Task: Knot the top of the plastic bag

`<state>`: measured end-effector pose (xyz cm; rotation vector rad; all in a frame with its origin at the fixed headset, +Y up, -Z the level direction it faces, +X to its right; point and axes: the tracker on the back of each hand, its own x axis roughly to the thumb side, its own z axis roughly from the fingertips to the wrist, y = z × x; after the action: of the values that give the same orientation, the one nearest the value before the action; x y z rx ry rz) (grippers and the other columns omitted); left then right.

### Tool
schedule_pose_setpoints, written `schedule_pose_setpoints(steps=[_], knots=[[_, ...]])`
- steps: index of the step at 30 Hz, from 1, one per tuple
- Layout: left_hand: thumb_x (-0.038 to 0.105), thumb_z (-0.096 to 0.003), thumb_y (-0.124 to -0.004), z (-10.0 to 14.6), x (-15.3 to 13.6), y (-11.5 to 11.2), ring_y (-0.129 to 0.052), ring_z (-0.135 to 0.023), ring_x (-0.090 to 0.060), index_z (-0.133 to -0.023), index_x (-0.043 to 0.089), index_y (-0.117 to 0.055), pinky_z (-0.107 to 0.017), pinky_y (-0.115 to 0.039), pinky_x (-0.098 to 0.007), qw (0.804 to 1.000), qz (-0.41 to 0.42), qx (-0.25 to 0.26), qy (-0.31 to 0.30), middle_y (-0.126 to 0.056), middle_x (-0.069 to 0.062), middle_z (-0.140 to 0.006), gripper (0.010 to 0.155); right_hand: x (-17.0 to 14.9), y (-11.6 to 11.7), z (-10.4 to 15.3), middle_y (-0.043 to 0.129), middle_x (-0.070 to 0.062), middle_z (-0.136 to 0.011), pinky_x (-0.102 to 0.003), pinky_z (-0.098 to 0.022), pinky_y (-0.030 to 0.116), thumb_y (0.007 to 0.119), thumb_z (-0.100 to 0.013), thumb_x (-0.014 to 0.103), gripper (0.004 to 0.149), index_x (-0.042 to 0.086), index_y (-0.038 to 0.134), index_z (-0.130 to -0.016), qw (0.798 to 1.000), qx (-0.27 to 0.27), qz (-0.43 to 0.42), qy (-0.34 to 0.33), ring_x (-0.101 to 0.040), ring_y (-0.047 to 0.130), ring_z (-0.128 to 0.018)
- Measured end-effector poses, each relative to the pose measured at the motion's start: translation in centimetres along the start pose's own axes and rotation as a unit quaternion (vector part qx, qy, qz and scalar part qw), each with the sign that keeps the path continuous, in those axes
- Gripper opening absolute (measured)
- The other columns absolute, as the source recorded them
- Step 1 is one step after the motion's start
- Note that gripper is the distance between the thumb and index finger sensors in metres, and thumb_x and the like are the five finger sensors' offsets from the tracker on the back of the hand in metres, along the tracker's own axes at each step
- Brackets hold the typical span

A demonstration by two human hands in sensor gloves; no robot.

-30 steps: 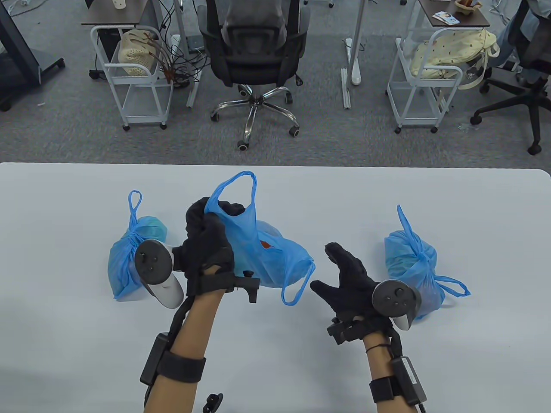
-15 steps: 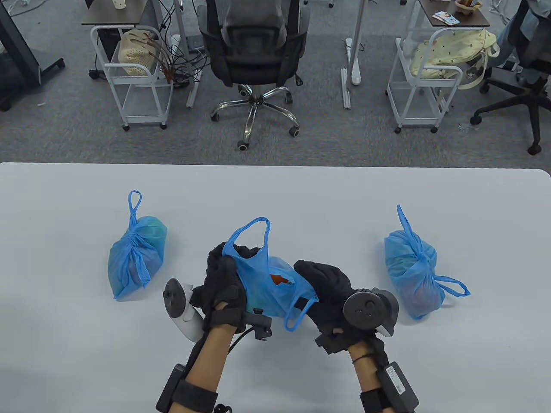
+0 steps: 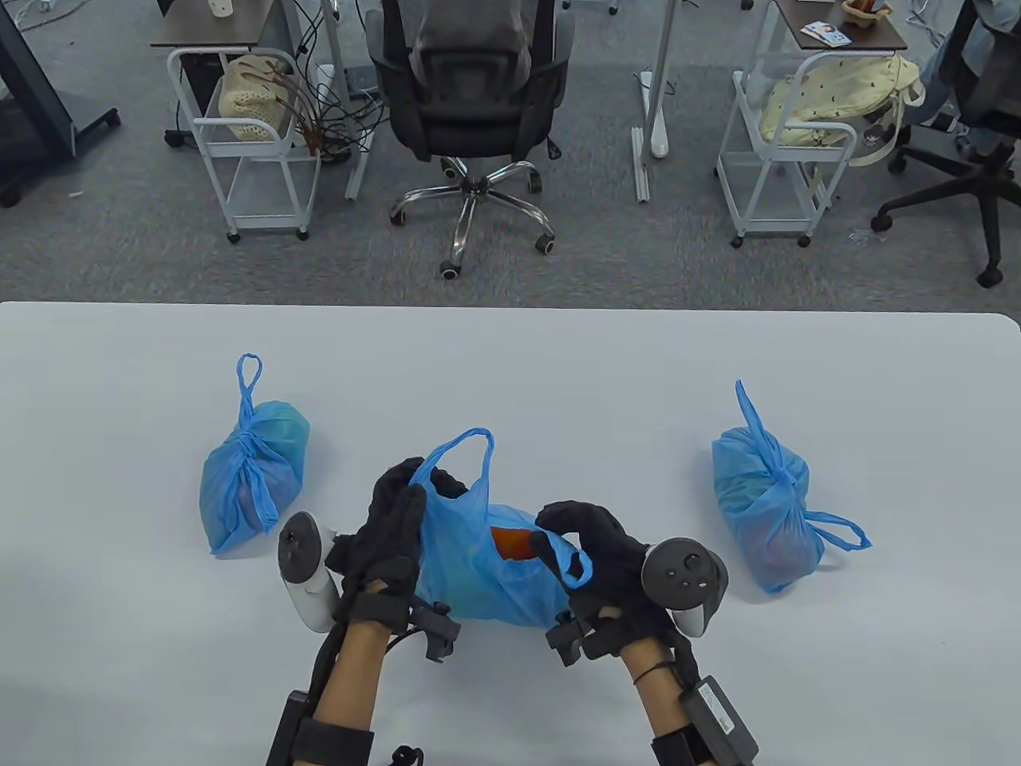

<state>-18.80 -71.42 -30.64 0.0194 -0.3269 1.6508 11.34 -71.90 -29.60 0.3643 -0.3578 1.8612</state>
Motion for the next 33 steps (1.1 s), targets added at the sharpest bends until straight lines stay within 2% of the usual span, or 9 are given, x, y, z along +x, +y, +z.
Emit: schedule_pose_setpoints(steps=[4,7,8,13,18,22,27,29,33], knots=[[0.067,-0.0518,-0.072,0.2,2.4,-0.4,-0.062,-0.108,-0.044,-0.116,0.02,-0.033,-0.069,-0.044,-0.081,0.992,-0.116,-0.045,-0.007,-0.052,-0.014,-0.12,0.088,-0.2,-0.3,-0.1,0.092,-0.012,-0.076,-0.067,-0.051,0.069,0.092,-0.045,0.035,0.034,0.018,0.083,-0.073,0.999,-0.007,-0.029,0.014,-0.04,0.095,-0.069],[0.077,-0.0493,-0.069,0.3,3.8,-1.3,-0.042,-0.115,-0.047,-0.116,0.017,-0.012,-0.072,-0.033,-0.082,0.964,-0.194,-0.179,0.043,-0.027,-0.016,-0.126,0.107,-0.3,-0.5,-0.1,0.093,-0.011,-0.075,-0.066,-0.051,0.071,0.091,-0.046,0.036,0.032,0.018,0.083,-0.071,0.999,-0.015,-0.044,0.027,-0.04,0.097,-0.067],[0.077,-0.0483,-0.071,0.5,4.2,-1.4,-0.039,-0.116,-0.048,-0.117,0.017,-0.013,-0.072,-0.031,-0.082,0.962,-0.186,-0.19,0.052,-0.027,-0.016,-0.127,0.108,-0.4,-0.5,0.0,0.094,-0.01,-0.074,-0.066,-0.05,0.071,0.091,-0.046,0.035,0.031,0.018,0.083,-0.071,0.998,-0.019,-0.044,0.032,-0.039,0.097,-0.066],[0.076,-0.0491,-0.071,1.3,5.9,-0.3,-0.038,-0.116,-0.049,-0.118,0.019,-0.023,-0.071,-0.03,-0.082,0.974,-0.143,-0.177,0.021,-0.032,-0.018,-0.127,0.101,-0.6,-0.8,-0.1,0.095,-0.009,-0.072,-0.065,-0.05,0.073,0.09,-0.047,0.037,0.03,0.018,0.083,-0.07,0.998,-0.031,-0.044,0.04,-0.038,0.099,-0.064],[0.076,-0.0477,-0.073,2.3,6.6,1.2,-0.032,-0.117,-0.05,-0.119,0.02,-0.025,-0.071,-0.027,-0.083,0.968,-0.162,-0.19,0.024,-0.031,-0.018,-0.128,0.103,-1.2,-1.3,0.1,0.096,-0.007,-0.07,-0.063,-0.048,0.074,0.089,-0.047,0.039,0.03,0.019,0.084,-0.068,0.994,-0.069,-0.05,0.074,-0.036,0.1,-0.061],[0.072,-0.0461,-0.08,2.5,6.1,2.0,-0.031,-0.117,-0.05,-0.12,0.021,-0.03,-0.071,-0.026,-0.083,0.97,-0.13,-0.202,0.025,-0.033,-0.017,-0.128,0.102,-1.9,-2.1,0.4,0.096,-0.007,-0.069,-0.062,-0.048,0.075,0.088,-0.048,0.04,0.03,0.019,0.083,-0.068,0.987,-0.1,-0.065,0.112,-0.036,0.101,-0.06],[0.066,-0.0456,-0.086,2.0,4.6,0.3,-0.03,-0.117,-0.049,-0.119,0.022,-0.026,-0.071,-0.03,-0.082,0.95,-0.228,-0.208,0.051,-0.024,-0.016,-0.128,0.104,-2.5,-2.5,0.4,0.096,-0.007,-0.069,-0.063,-0.047,0.074,0.088,-0.048,0.04,0.03,0.018,0.083,-0.069,0.984,-0.109,-0.072,0.124,-0.036,0.1,-0.06],[0.063,-0.0455,-0.089,1.9,4.0,-0.7,-0.026,-0.117,-0.049,-0.116,0.02,-0.01,-0.071,-0.027,-0.082,0.946,-0.25,-0.201,0.053,-0.007,-0.017,-0.125,0.113,-2.4,-2.5,0.4,0.096,-0.007,-0.069,-0.063,-0.047,0.074,0.088,-0.048,0.04,0.03,0.018,0.083,-0.069,0.983,-0.11,-0.073,0.125,-0.036,0.1,-0.06],[0.062,-0.0428,-0.091,1.6,3.3,-2.3,-0.029,-0.116,-0.048,-0.113,0.017,-0.009,-0.07,-0.03,-0.083,0.932,-0.31,-0.183,0.033,-0.009,-0.018,-0.124,0.118,-2.4,-2.4,0.3,0.096,-0.008,-0.07,-0.062,-0.048,0.074,0.087,-0.049,0.041,0.03,0.019,0.083,-0.069,0.985,-0.104,-0.07,0.122,-0.036,0.1,-0.06]])
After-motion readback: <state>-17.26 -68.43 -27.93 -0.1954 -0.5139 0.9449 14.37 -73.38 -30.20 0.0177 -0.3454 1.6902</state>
